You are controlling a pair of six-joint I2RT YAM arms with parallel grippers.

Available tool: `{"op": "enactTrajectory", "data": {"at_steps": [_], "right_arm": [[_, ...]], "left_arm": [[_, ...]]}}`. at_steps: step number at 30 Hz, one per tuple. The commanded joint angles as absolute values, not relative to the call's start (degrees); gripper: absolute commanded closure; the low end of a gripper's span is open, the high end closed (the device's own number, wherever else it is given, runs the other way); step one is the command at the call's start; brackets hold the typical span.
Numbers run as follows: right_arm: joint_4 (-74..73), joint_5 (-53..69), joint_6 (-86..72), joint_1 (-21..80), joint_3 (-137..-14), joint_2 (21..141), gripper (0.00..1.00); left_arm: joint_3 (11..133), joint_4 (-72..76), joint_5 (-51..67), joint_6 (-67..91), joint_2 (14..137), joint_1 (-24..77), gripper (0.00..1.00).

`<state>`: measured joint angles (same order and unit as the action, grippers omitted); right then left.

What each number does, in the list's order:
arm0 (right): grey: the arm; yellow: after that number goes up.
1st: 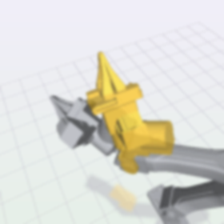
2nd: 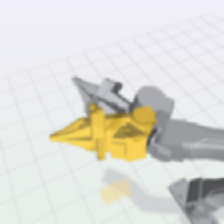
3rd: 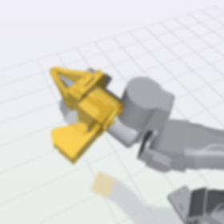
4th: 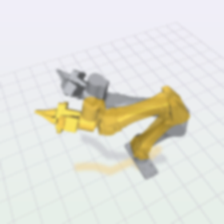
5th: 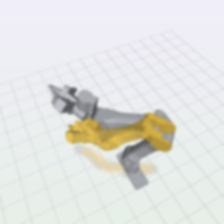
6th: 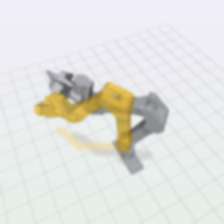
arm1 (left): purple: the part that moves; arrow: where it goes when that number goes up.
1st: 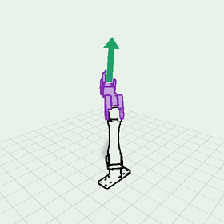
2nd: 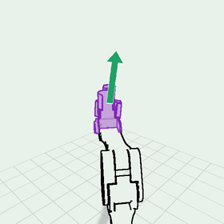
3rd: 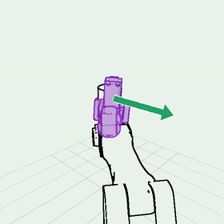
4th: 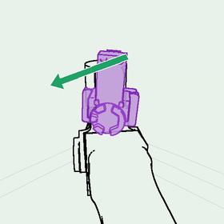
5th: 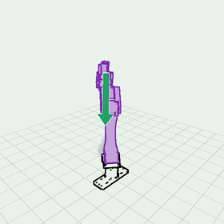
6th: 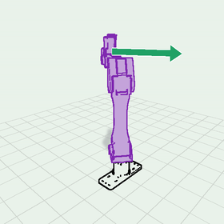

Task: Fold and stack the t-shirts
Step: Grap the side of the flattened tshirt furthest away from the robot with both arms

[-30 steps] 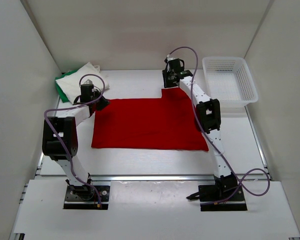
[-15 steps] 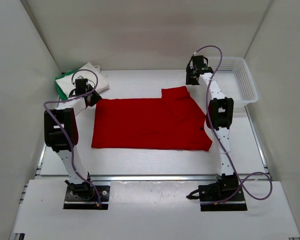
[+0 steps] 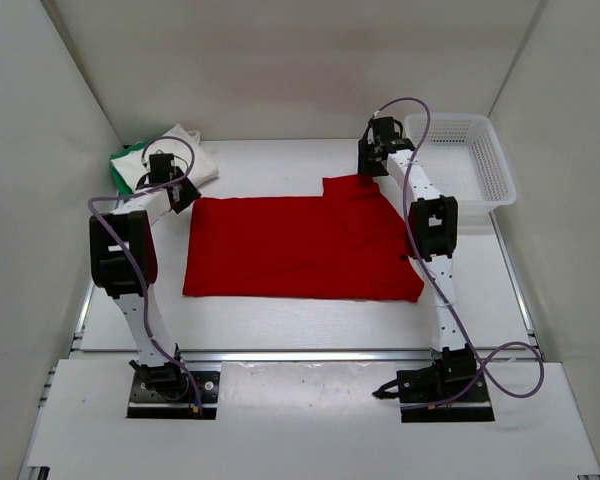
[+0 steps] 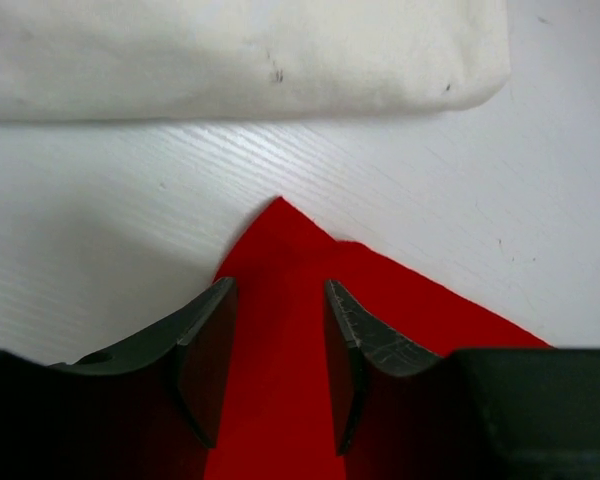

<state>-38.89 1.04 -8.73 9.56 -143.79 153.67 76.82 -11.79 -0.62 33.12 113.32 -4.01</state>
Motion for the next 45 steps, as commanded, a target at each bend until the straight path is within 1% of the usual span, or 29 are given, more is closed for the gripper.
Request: {"op": "enactTrajectory", "data": {"at_steps": [1,2,3,4,5,7,10,14,19,21,22,23,26,27,30,31,32,34,35,36,37,38,39,40,41,42,43,44,45], "right_arm": [[-38.7,2.4,-9.9,9.4,-145.8,153.7,0.59],[-39.2,2.9,-10.4,9.1,-145.5,153.8,0.62],[-39.1,3.6,-10.1,9.0,-145.5,153.8,0.69],[-39.4,3.3,-10.3,8.7,-145.6,154.0,0.74],[-40.2,3.6,-10.6,8.7,-146.2,154.1,0.77],[-40.4,3.5,-10.8,8.7,-146.7,154.3,0.89],[-40.3,2.9,-10.4,9.6,-147.6,154.1,0.95],[-40.5,3.0,-10.0,10.2,-148.5,153.0,1.00],[-41.6,4.8,-9.8,10.4,-148.8,150.5,1.00],[-41.9,5.0,-9.7,10.7,-149.1,150.4,1.00],[-42.4,4.9,-9.4,10.7,-149.1,150.3,1.00],[-42.1,4.7,-9.6,10.9,-149.1,150.6,1.00],[-42.1,5.1,-9.7,10.7,-149.0,150.6,1.00],[-41.8,5.2,-9.8,11.1,-149.1,150.7,1.00],[-41.7,6.1,-10.4,10.6,-149.5,151.5,1.00],[-41.6,6.5,-10.5,10.8,-149.4,151.3,1.00],[-41.7,6.4,-10.5,10.7,-149.5,151.3,1.00],[-41.8,6.6,-10.5,10.8,-149.6,151.4,1.00],[-41.8,6.8,-10.5,10.8,-149.6,151.4,1.00],[-42.3,7.0,-10.4,11.1,-149.8,151.7,1.00],[-42.3,6.7,-10.5,11.2,-149.2,151.9,1.00],[-42.2,6.6,-9.9,11.3,-149.7,151.5,1.00],[-42.7,6.5,-9.8,11.5,-149.7,151.7,1.00],[-42.3,6.9,-9.8,11.9,-149.7,151.7,1.00],[-42.4,7.0,-10.0,11.5,-149.7,151.7,1.00],[-42.3,7.2,-9.8,11.6,-149.7,151.6,1.00],[-42.5,7.2,-10.4,11.5,-149.5,152.0,1.00],[-42.0,7.5,-10.0,11.9,-149.8,152.3,1.00],[-41.9,7.3,-9.8,11.7,-149.7,152.1,1.00]], "left_arm": [[80.1,-12.9,-2.2,31.2,114.0,-4.7,0.50],[80.3,-13.2,-2.3,31.3,114.2,-4.3,0.49],[80.5,-13.4,-2.2,30.9,114.1,-4.5,0.50],[81.0,-13.4,-3.0,30.6,114.4,-4.6,0.49],[81.3,-13.6,-2.9,30.4,114.5,-4.7,0.49],[82.3,-14.2,-3.3,29.8,115.2,-4.7,0.47],[84.5,-16.1,-3.3,29.0,117.1,-4.4,0.45],[87.5,-16.6,-3.9,28.7,119.1,-4.3,0.43],[90.8,-17.7,-2.3,28.1,122.4,-4.0,0.42],[92.5,-18.8,-1.4,27.6,123.5,-3.5,0.45],[92.5,-19.3,-1.7,27.3,124.3,-3.1,0.50],[92.5,-19.5,-1.1,27.2,124.5,-2.9,0.53],[91.0,-19.0,-0.3,27.2,123.8,-2.9,0.59],[90.1,-19.0,-0.2,27.4,123.1,-3.0,0.59],[86.4,-17.6,-0.4,27.5,121.0,-3.5,0.47],[85.7,-16.9,-0.6,27.6,120.5,-3.4,0.46],[85.0,-16.5,-0.3,27.4,120.2,-3.6,0.48],[84.3,-16.2,0.9,28.0,120.0,-3.4,0.60],[84.8,-16.4,1.0,28.3,119.6,-3.1,0.74],[84.8,-16.3,1.0,28.5,119.8,-3.3,0.84],[85.2,-16.2,0.9,28.7,119.3,-2.9,0.88],[85.2,-16.4,0.4,29.0,118.1,-2.9,0.95],[85.3,-16.3,0.1,28.8,117.6,-2.6,1.00],[84.6,-15.5,-2.0,29.0,116.1,-2.4,0.99],[83.8,-15.2,-2.8,29.0,114.3,-2.2,0.96],[83.1,-14.4,-4.3,28.8,112.9,-2.3,0.86],[82.9,-13.4,-6.1,28.8,112.3,-1.9,0.69],[82.6,-13.2,-6.0,28.8,111.6,-1.8,0.60],[82.5,-13.1,-5.1,28.7,111.5,-2.5,0.46]]}}
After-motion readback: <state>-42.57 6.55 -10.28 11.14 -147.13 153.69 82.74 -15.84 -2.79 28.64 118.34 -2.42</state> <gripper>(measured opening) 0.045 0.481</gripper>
